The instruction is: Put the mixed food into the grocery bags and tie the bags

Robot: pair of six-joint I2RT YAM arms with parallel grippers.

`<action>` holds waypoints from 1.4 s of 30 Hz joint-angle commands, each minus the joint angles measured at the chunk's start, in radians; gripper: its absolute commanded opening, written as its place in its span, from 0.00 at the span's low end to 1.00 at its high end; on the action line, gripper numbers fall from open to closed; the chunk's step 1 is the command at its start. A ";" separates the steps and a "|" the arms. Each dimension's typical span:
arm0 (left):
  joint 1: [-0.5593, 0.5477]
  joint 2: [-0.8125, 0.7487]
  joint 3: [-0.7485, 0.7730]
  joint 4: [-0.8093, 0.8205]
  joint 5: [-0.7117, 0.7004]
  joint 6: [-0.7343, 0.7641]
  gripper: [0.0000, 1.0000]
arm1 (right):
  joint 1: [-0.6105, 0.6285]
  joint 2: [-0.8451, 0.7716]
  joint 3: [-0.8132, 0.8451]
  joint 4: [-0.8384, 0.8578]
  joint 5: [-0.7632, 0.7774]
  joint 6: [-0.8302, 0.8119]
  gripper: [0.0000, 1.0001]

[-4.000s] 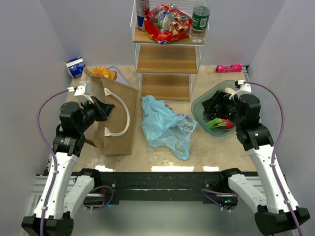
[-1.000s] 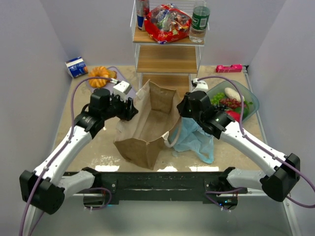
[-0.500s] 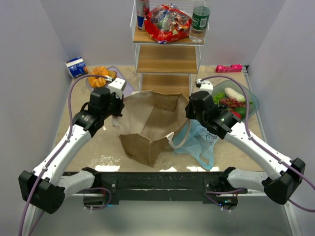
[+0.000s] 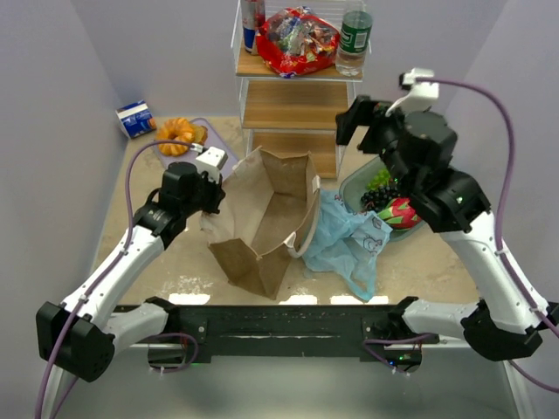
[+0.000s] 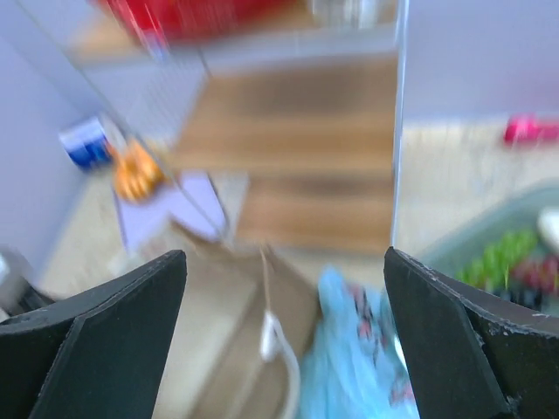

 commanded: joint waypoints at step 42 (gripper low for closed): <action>0.003 -0.077 -0.049 0.106 0.107 0.014 0.00 | -0.386 0.708 0.827 0.349 -0.466 -0.325 0.66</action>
